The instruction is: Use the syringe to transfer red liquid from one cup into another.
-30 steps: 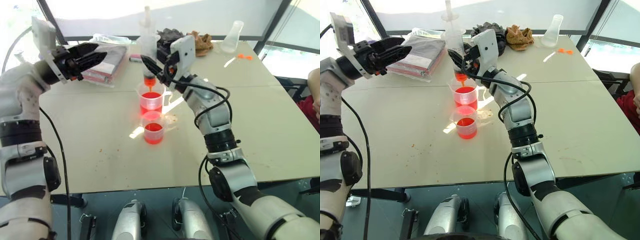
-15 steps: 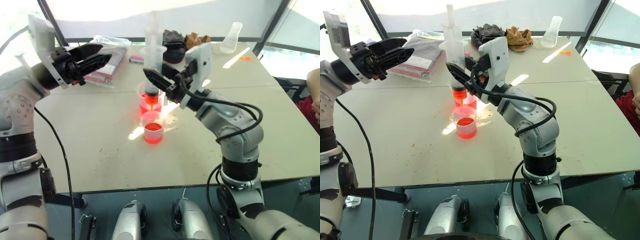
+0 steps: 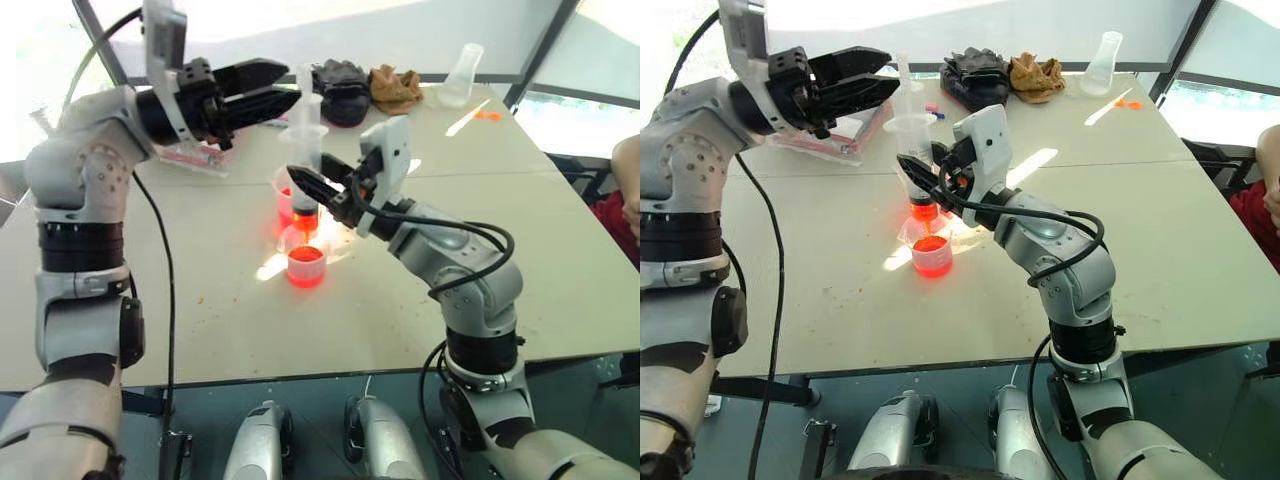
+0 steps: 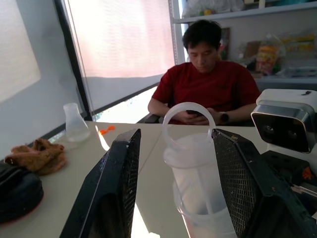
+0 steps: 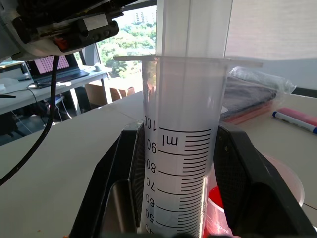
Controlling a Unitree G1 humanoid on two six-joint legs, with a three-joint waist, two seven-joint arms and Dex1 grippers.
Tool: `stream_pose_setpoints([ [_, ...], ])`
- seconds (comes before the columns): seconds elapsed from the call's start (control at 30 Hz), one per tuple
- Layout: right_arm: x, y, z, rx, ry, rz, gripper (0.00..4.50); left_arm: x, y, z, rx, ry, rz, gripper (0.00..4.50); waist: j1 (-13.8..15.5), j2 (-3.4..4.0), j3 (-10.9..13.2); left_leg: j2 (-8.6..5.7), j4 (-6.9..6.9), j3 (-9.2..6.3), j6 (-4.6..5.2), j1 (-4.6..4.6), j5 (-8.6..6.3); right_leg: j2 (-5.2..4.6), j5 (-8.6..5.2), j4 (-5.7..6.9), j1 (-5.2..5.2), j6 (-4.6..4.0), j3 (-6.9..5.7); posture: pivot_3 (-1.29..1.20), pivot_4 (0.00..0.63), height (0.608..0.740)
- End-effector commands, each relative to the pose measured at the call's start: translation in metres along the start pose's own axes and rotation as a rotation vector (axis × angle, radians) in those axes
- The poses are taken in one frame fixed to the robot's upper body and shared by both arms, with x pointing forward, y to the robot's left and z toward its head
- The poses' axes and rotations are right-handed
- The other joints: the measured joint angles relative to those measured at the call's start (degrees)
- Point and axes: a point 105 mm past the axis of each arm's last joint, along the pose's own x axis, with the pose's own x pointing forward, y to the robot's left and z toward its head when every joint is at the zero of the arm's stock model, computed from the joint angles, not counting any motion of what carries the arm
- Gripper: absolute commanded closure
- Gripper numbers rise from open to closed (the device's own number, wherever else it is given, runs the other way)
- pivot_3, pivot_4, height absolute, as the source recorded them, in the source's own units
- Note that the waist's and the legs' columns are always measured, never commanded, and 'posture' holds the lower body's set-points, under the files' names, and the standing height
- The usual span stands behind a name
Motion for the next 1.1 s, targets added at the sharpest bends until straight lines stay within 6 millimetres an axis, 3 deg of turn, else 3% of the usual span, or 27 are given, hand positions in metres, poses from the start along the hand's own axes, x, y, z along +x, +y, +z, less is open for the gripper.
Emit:
stream_pose_setpoints([
  [0.03, -0.001, 0.011, 0.014, -0.036, -0.064, 0.030, 3.04, 0.008, 0.003, 0.005, 0.055, -0.018, -0.009, 2.11, -0.01, 0.00, 0.00, 0.00, 0.00, 0.00, 0.00, 0.00, 0.00, 0.00, 0.00, 0.00, 0.00, 0.00, 0.00, 0.00, 0.150, 0.740],
  [0.3, -0.003, 0.012, 0.013, -0.047, -0.064, 0.022, 3.04, 0.009, 0.011, 0.000, 0.081, 0.008, -0.013, 2.11, 0.06, 0.00, 0.00, 0.01, 0.00, 0.01, 0.01, 0.00, 0.00, 0.00, 0.00, -0.02, 0.00, 0.00, 0.01, 0.00, 0.150, 0.740],
  [0.47, -0.003, 0.017, 0.008, -0.071, -0.046, 0.048, 3.04, 0.017, -0.001, -0.009, 0.080, 0.040, -0.098, 2.11, 0.19, 0.00, 0.00, 0.02, 0.00, 0.00, 0.04, -0.01, -0.02, -0.02, -0.01, -0.05, 0.02, 0.01, 0.01, 0.00, 0.150, 0.740],
  [0.73, -0.006, 0.017, 0.013, -0.077, -0.064, 0.042, 3.04, 0.014, -0.017, -0.024, 0.037, 0.096, -0.191, 4.39, -0.01, 0.00, 0.00, 0.03, 0.00, 0.00, 0.04, -0.01, -0.02, -0.01, -0.01, -0.04, 0.00, 0.01, 0.02, 0.00, 0.150, 0.740],
  [1.1, -0.010, 0.017, 0.034, -0.082, -0.105, 0.028, 3.04, 0.006, -0.029, -0.046, -0.010, 0.153, -0.207, 4.48, 0.14, 0.00, 0.00, 0.07, 0.00, -0.02, 0.05, -0.01, -0.03, -0.02, -0.01, -0.06, 0.01, 0.01, 0.02, 0.00, 0.150, 0.740],
])
